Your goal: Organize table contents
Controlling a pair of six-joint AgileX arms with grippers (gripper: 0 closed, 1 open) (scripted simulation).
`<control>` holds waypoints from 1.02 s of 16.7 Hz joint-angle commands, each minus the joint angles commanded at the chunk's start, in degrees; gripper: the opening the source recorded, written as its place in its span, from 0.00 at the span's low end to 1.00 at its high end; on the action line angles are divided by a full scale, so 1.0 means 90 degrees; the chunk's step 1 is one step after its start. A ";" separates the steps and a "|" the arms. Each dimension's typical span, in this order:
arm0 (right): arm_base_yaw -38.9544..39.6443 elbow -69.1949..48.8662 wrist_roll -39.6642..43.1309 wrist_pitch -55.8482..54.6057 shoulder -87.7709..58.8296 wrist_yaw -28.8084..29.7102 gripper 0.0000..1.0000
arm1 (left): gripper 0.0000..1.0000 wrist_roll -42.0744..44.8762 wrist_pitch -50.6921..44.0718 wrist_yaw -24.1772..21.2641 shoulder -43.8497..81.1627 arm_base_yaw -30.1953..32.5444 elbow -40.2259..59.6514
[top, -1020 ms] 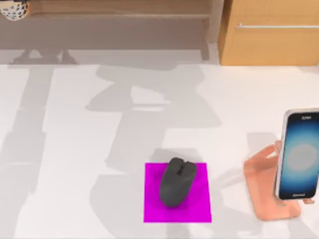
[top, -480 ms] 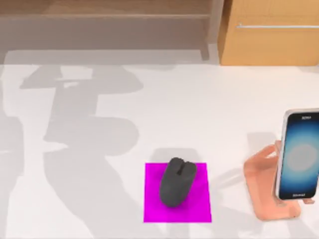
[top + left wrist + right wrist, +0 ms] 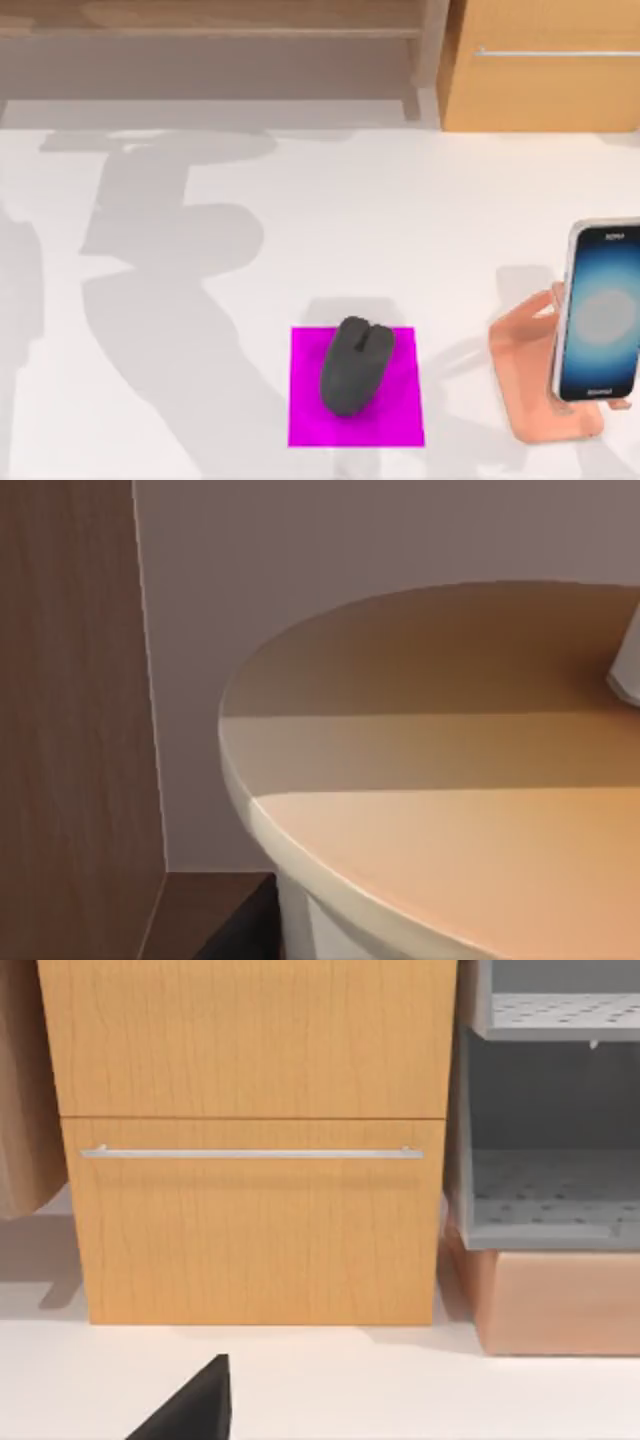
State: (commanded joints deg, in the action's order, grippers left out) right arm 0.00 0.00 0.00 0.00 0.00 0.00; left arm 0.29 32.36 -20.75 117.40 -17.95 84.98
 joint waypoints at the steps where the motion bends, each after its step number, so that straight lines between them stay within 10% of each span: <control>1: 0.0000 0.0000 0.0000 0.0000 0.0000 0.0000 1.00 | 0.00 0.0000 0.0000 0.0000 0.0000 0.0000 0.0000; 14: 0.0000 0.0000 0.0000 0.0000 0.0000 0.0000 1.00 | 0.00 0.0000 0.0000 0.0000 0.0000 0.0000 0.0000; 17: 0.0000 0.0000 0.0000 0.0000 0.0000 0.0000 1.00 | 0.23 0.0000 0.0000 0.0000 0.0000 0.0000 0.0000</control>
State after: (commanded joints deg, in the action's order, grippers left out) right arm 0.00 0.00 0.00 0.00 0.00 0.00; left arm 0.28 32.36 -20.75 117.40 -17.95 84.98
